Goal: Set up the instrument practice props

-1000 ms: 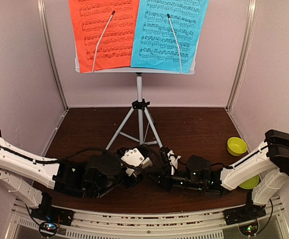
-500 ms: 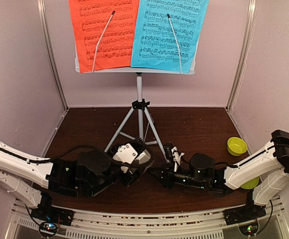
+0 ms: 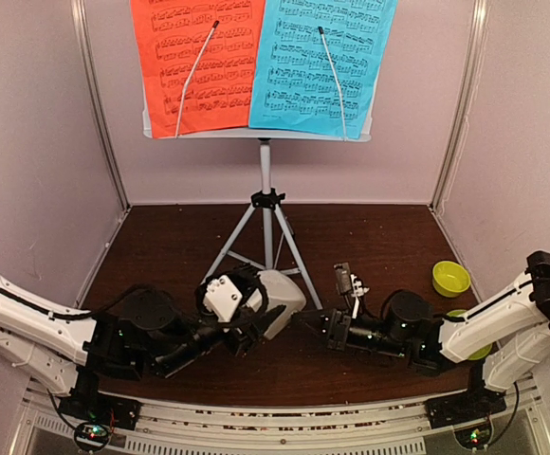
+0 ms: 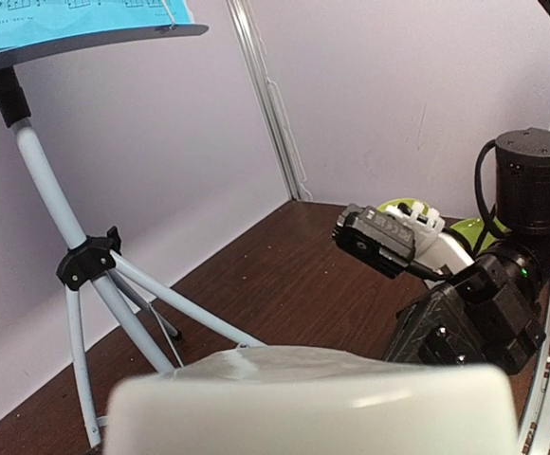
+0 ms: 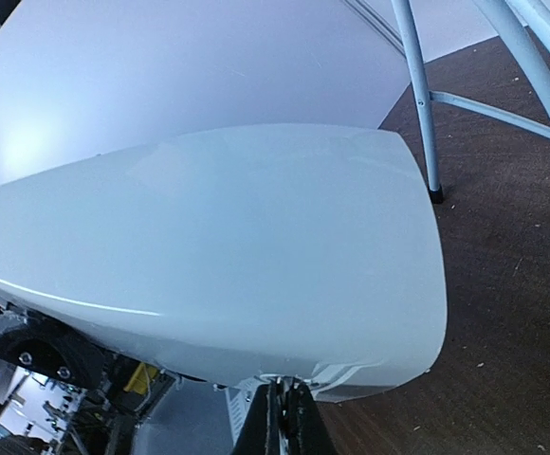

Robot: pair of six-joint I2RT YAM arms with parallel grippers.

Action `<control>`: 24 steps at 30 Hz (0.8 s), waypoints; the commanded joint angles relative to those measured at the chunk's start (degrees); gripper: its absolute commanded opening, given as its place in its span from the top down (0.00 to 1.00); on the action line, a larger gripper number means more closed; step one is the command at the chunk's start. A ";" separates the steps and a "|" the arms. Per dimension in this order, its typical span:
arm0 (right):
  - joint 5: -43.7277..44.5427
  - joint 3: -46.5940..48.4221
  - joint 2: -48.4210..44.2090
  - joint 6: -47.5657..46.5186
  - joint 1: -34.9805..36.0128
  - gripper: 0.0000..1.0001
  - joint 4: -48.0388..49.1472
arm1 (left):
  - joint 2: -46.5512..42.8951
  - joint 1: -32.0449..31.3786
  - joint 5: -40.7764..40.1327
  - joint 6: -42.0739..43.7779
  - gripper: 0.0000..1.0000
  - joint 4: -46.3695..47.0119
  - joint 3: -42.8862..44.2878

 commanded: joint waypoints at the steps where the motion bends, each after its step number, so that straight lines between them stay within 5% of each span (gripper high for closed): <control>1: 6.45 -2.10 -0.69 11.00 -3.71 1.00 10.70 | -2.62 -1.42 0.62 4.04 1.00 5.31 -0.81; 9: 7.53 -4.48 2.53 19.01 -5.09 1.00 20.76 | -3.39 -1.48 0.58 4.35 1.00 5.98 -1.53; 14: 6.50 -3.66 0.83 14.92 -5.12 0.99 13.67 | -2.02 -1.41 -1.72 2.19 1.00 2.47 1.28; 24: 4.95 -7.91 -10.32 1.09 -4.36 0.50 -9.66 | 1.60 6.28 4.23 -10.51 1.00 -2.86 2.86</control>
